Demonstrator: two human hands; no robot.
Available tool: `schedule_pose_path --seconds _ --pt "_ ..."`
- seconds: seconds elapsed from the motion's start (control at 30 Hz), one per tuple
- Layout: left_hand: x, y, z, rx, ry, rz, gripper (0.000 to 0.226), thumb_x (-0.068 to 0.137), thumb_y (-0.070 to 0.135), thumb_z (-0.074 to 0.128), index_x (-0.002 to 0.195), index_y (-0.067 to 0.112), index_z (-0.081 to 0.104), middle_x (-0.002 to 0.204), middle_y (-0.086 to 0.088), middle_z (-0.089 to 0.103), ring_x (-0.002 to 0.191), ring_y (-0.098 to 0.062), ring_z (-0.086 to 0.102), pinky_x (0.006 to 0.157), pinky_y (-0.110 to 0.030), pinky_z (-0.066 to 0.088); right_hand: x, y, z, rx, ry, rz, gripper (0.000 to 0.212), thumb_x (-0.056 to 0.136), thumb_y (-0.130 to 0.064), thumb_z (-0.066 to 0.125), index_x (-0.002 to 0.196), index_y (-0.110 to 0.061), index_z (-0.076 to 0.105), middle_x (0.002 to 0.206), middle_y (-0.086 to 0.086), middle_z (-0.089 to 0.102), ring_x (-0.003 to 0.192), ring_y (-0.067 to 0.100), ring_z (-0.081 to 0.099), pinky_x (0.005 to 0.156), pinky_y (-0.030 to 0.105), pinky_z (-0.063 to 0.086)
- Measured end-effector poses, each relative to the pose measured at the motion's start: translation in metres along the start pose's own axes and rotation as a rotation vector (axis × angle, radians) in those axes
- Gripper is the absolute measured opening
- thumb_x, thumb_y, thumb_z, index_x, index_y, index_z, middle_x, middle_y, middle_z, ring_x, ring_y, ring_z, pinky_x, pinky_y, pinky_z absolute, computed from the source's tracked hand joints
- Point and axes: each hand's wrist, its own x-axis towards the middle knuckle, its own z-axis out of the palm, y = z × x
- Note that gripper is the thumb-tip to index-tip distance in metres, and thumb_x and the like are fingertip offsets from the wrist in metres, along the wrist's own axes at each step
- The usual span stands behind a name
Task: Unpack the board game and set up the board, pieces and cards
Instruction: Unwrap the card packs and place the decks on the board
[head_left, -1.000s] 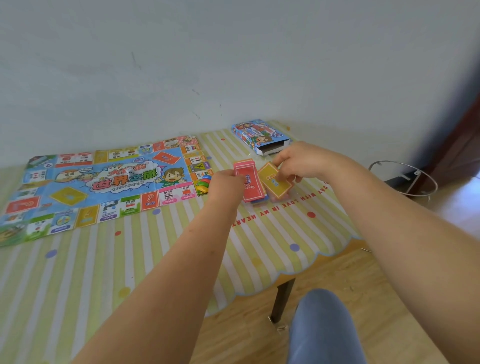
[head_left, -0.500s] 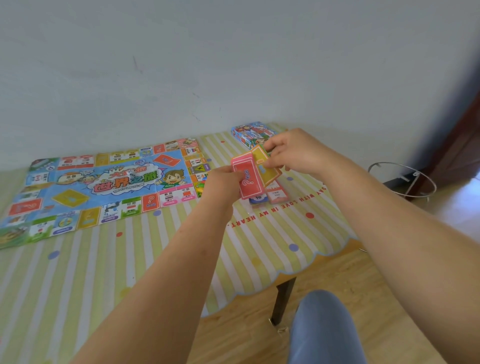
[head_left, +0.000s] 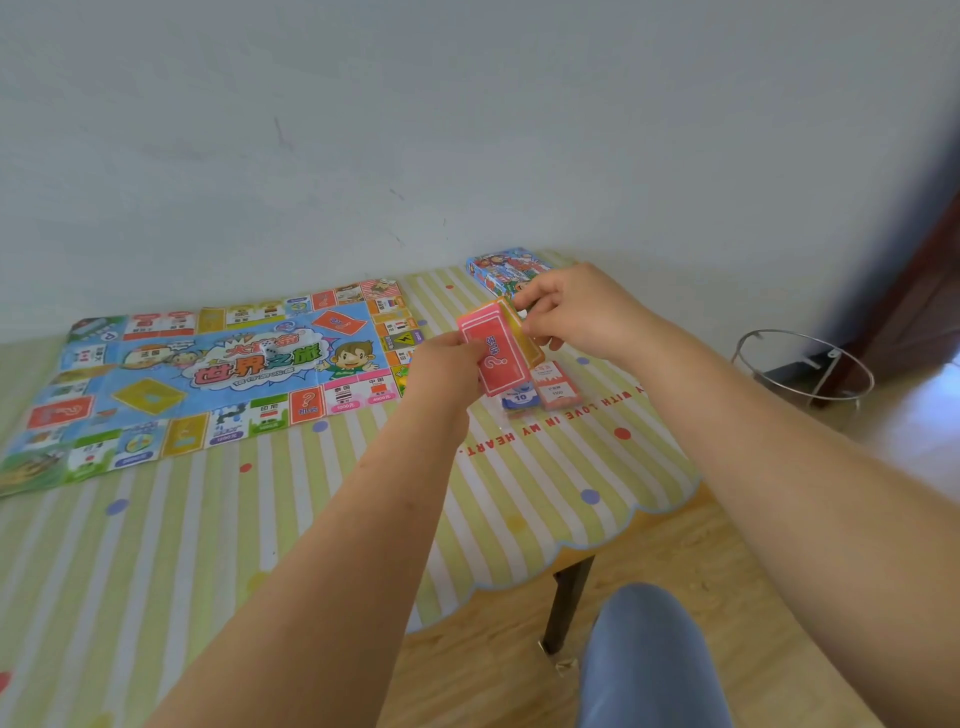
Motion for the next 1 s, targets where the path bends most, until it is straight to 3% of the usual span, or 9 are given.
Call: schedule_pose_path --seconds 0.07,0.2,0.4,0.47,0.53,0.67,0.87,1.0 --pt "-0.001 0.000 0.000 -0.016 -0.001 0.000 0.013 0.097 0.008 0.050 0.107 0.012 0.058 0.102 -0.012 0.067 0.095 -0.025 0.067 0.091 -0.043 0.054 0.001 0.000 0.002 -0.003 0.028 0.000 0.017 0.084 0.001 0.064 0.098 -0.008 0.066 0.081 0.010 0.071 0.062 0.015 0.063 0.066 0.029 0.054" --pt "-0.002 -0.001 0.001 -0.024 -0.008 0.004 0.025 0.097 0.008 0.051 0.121 0.007 0.057 0.106 -0.013 0.067 0.098 -0.026 0.067 0.090 -0.042 0.054 0.001 0.000 0.008 0.007 0.023 -0.026 0.012 0.083 0.001 0.066 0.084 -0.010 0.067 0.072 0.004 0.068 0.055 0.009 0.061 0.063 0.027 0.055" --pt "0.001 -0.002 0.001 -0.017 0.007 -0.007 0.028 0.097 0.008 0.051 0.124 0.005 0.056 0.102 -0.011 0.065 0.091 -0.023 0.065 0.089 -0.040 0.055 0.004 0.007 0.001 -0.086 0.014 -0.022 0.013 0.085 -0.005 0.066 0.091 -0.014 0.073 0.074 -0.008 0.066 0.063 0.007 0.062 0.063 0.024 0.053" --pt "0.003 -0.002 0.001 -0.019 0.015 -0.025 0.029 0.097 0.008 0.051 0.125 0.004 0.056 0.104 -0.012 0.066 0.091 -0.023 0.065 0.088 -0.039 0.055 0.006 0.013 -0.005 -0.210 0.016 -0.005 0.014 0.085 -0.010 0.067 0.094 -0.019 0.073 0.080 -0.011 0.065 0.071 0.009 0.061 0.066 0.028 0.053" --pt "0.004 -0.002 0.003 -0.009 0.007 -0.042 0.032 0.096 0.009 0.052 0.128 0.004 0.054 0.105 -0.012 0.065 0.092 -0.023 0.065 0.085 -0.038 0.055 0.008 0.019 -0.009 -0.407 -0.056 0.028 0.018 0.085 -0.016 0.069 0.102 -0.020 0.073 0.094 -0.008 0.066 0.081 0.012 0.058 0.065 0.024 0.047" --pt "0.007 -0.004 0.006 0.029 -0.015 -0.061 0.034 0.095 0.007 0.053 0.129 0.004 0.053 0.110 -0.013 0.065 0.095 -0.025 0.066 0.082 -0.037 0.056 0.009 0.031 -0.007 -0.624 -0.235 0.105 0.044 0.082 -0.032 0.074 0.123 -0.018 0.065 0.119 -0.001 0.064 0.090 0.012 0.052 0.075 0.024 0.037" --pt "0.011 -0.009 0.009 0.136 -0.015 -0.073 0.026 0.095 0.008 0.053 0.121 0.005 0.059 0.110 -0.015 0.067 0.099 -0.027 0.067 0.090 -0.042 0.055 0.009 0.035 -0.002 -0.684 -0.315 0.135 0.055 0.081 -0.035 0.074 0.131 -0.017 0.059 0.125 0.003 0.063 0.107 0.021 0.060 0.086 0.030 0.047" --pt "0.012 -0.010 0.011 0.214 -0.005 -0.053 0.011 0.094 0.009 0.054 0.087 0.014 0.059 0.096 -0.012 0.066 0.100 -0.029 0.067 0.092 -0.045 0.053 0.014 0.032 -0.002 -0.752 -0.361 0.141 0.049 0.081 -0.036 0.073 0.124 -0.015 0.064 0.121 0.004 0.065 0.106 0.023 0.062 0.091 0.035 0.050"
